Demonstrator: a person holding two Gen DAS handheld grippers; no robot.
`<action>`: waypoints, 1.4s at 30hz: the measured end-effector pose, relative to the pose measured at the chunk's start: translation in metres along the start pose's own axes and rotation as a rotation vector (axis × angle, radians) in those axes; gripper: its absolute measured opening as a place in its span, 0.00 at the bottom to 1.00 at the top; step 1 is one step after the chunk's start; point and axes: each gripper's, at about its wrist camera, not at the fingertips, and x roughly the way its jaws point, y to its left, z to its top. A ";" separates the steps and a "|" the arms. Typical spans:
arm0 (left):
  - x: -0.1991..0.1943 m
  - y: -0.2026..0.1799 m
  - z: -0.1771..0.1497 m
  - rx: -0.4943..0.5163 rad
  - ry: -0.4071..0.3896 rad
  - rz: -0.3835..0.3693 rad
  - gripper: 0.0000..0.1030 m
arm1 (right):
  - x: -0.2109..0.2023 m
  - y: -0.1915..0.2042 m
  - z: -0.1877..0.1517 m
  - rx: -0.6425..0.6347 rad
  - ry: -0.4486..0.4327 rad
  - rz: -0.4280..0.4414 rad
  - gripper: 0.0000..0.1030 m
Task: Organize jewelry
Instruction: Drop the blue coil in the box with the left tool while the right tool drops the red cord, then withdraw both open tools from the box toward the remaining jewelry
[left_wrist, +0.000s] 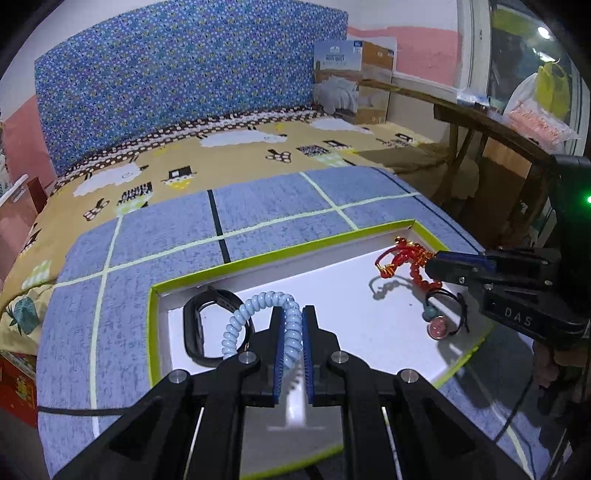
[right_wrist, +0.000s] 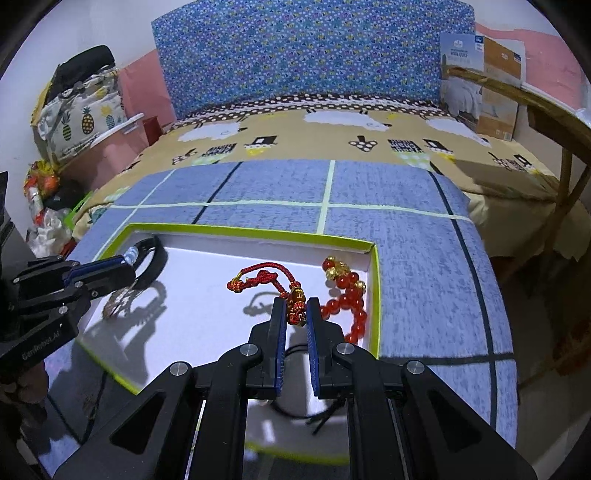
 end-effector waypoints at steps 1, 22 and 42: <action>0.003 0.000 0.001 0.001 0.008 0.002 0.09 | 0.003 -0.001 0.001 -0.001 0.005 -0.001 0.10; 0.036 0.003 -0.004 -0.018 0.112 -0.005 0.10 | 0.030 -0.004 0.009 -0.018 0.068 -0.014 0.14; -0.026 0.004 -0.031 -0.043 -0.002 -0.042 0.14 | -0.042 0.012 -0.024 -0.013 -0.047 0.009 0.25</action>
